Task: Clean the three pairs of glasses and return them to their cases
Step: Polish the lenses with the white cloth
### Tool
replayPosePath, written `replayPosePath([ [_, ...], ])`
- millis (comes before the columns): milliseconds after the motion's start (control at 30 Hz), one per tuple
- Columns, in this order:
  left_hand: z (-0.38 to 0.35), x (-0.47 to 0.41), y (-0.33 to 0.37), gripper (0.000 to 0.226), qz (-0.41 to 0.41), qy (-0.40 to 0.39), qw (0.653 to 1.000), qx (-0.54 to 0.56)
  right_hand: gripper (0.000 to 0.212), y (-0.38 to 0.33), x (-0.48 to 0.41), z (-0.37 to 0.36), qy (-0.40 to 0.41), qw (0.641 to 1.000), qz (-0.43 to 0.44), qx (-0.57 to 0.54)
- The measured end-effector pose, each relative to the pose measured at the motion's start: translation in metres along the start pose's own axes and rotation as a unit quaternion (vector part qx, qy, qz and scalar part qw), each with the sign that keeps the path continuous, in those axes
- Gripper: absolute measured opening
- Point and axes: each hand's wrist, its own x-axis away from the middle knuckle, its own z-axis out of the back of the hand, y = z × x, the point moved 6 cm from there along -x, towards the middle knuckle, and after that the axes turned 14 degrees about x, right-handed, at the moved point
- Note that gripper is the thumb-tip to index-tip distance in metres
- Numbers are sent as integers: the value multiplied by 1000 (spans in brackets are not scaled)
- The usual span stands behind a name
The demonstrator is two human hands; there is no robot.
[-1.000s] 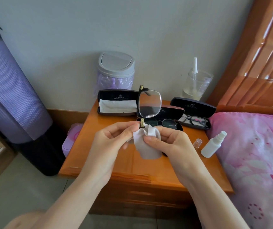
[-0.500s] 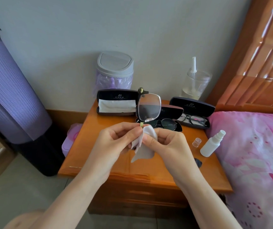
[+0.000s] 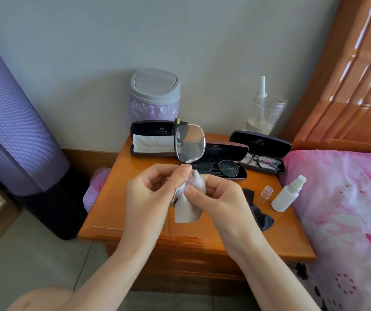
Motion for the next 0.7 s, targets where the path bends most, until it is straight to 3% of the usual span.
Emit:
replayPosePath([
  [267,2,2,9,22,-69,13,995,-72,19,-3,0,1,39,999,18,-10],
  [700,7,-8,7,20,-64,-53,993,-82,27,1,-4,18,42,998,-16,-41],
])
